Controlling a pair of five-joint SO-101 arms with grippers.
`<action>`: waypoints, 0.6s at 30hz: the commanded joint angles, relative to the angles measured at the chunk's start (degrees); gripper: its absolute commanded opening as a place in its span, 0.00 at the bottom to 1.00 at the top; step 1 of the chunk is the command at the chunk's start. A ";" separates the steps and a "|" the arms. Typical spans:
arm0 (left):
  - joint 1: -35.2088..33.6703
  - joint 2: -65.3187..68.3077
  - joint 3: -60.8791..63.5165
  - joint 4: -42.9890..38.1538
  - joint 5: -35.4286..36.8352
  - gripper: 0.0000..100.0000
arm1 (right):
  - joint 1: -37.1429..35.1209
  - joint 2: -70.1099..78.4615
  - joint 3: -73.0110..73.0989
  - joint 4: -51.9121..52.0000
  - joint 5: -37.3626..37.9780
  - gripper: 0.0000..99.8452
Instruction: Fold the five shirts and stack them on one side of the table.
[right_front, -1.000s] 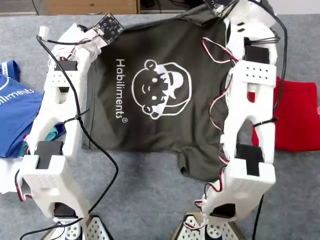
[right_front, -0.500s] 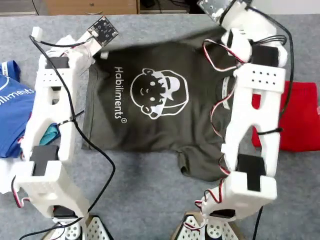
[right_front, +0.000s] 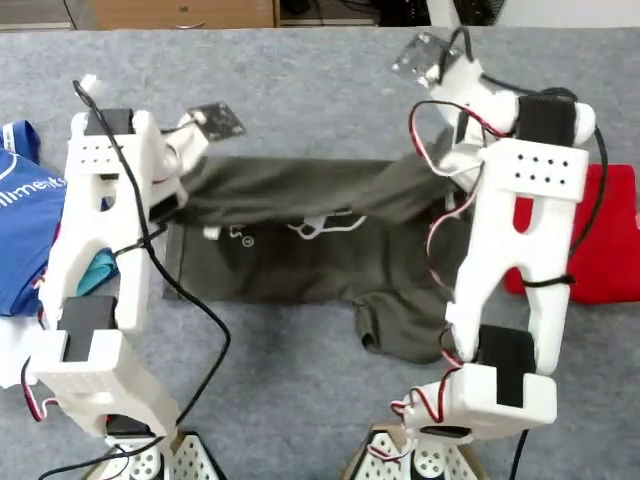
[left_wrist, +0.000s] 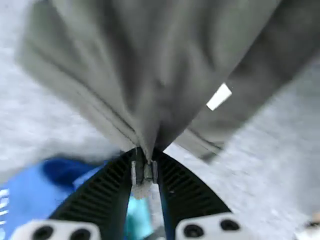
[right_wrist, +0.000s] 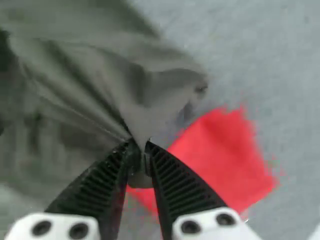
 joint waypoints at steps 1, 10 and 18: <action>1.93 1.19 1.67 3.08 -0.35 0.02 | 2.59 -2.77 -2.95 6.15 0.18 0.00; 1.49 5.85 0.09 4.66 -0.35 0.02 | 4.79 -13.49 20.26 6.15 0.26 0.00; 1.14 5.93 1.32 4.66 -0.26 0.02 | 4.79 -24.31 39.52 2.02 0.18 0.00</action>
